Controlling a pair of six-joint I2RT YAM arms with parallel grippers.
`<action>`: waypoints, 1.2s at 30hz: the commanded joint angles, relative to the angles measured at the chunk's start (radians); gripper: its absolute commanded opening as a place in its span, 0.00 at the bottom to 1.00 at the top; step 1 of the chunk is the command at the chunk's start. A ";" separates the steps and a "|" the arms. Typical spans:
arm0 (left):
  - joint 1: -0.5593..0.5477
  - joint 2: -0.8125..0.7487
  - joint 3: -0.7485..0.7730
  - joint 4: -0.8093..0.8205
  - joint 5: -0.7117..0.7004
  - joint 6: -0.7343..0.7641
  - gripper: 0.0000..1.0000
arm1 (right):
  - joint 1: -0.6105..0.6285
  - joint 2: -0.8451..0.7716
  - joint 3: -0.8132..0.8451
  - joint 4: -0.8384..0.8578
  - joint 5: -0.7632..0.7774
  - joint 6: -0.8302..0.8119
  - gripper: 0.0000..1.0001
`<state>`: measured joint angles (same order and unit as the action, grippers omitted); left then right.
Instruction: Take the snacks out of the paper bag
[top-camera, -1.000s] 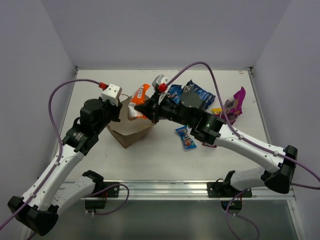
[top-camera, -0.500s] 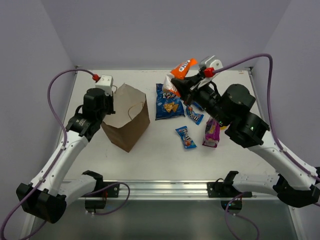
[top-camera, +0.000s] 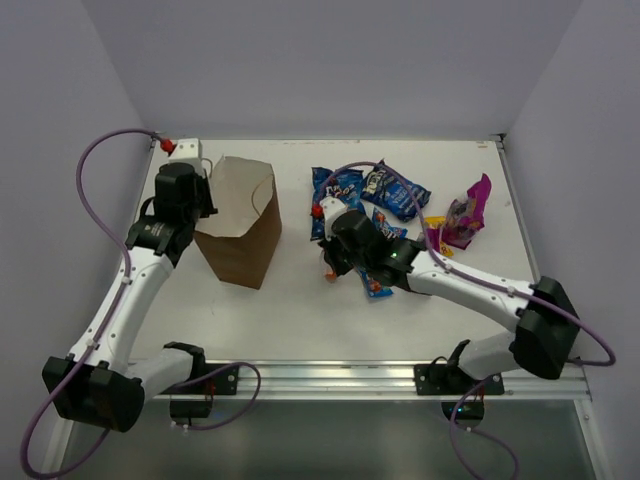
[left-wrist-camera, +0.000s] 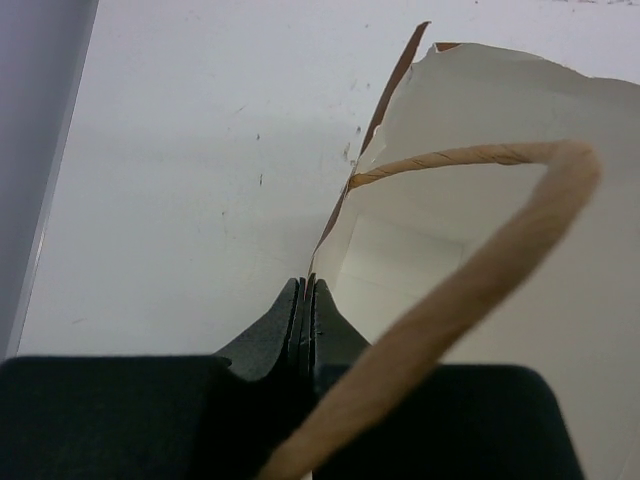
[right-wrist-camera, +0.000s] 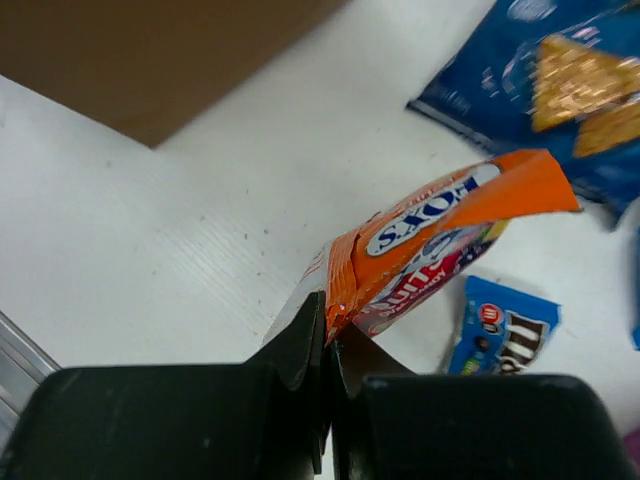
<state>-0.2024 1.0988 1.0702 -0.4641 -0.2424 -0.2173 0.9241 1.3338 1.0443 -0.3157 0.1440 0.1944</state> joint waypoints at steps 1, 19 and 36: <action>0.032 0.025 0.053 0.033 -0.011 -0.036 0.00 | 0.002 0.097 0.029 0.099 -0.113 0.062 0.00; 0.237 0.281 0.276 0.145 0.106 -0.071 0.00 | 0.033 -0.090 0.163 -0.002 -0.190 -0.046 0.98; 0.342 0.622 0.545 0.136 0.322 -0.045 0.07 | -0.045 -0.377 -0.033 -0.020 -0.026 -0.052 0.99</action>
<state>0.1307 1.7103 1.5711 -0.3279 0.0357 -0.2699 0.8841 0.9855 1.0180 -0.3420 0.0586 0.1558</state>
